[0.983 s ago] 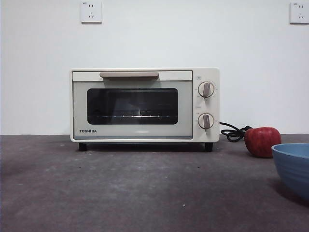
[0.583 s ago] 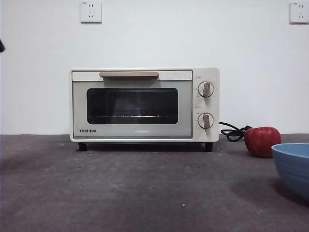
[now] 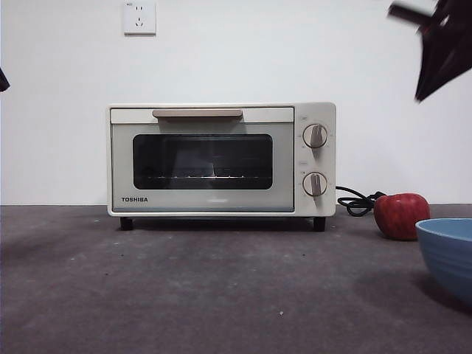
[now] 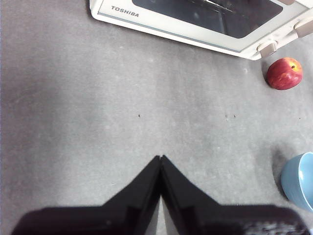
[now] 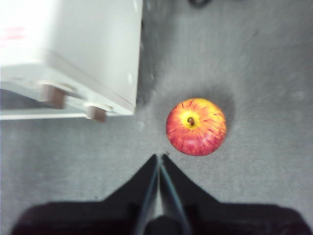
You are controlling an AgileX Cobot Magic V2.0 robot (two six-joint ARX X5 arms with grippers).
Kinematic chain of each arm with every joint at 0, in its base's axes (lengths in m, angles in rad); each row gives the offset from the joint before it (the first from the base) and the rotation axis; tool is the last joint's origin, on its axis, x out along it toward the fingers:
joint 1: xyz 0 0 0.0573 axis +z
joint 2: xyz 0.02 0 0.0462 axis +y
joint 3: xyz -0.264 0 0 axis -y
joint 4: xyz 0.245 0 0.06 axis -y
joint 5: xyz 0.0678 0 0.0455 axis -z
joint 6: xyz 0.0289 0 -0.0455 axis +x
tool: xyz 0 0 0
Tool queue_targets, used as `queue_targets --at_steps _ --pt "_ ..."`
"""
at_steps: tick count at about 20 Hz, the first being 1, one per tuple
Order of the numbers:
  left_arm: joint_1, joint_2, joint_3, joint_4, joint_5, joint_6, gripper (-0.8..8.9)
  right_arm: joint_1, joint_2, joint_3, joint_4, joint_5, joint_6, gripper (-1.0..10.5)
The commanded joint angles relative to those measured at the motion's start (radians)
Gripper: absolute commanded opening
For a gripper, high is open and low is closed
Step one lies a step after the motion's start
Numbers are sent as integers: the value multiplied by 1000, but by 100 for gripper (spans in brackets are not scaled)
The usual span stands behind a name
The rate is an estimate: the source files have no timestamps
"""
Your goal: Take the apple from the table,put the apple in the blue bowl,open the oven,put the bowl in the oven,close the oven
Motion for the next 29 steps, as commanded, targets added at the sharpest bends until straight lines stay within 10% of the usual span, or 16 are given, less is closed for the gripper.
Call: queue_targets --at_steps 1,6,23,29 --pt "-1 0 0 -16 4 29 -4 0 109 64 -42 0 -38 275" --pt "-1 0 0 -27 3 56 -4 3 253 105 -43 10 -130 758" --pt "-1 6 0 -26 3 56 -4 60 447 107 119 177 -125 751" --pt "-1 6 0 -27 3 61 -4 59 459 107 92 187 -102 130"
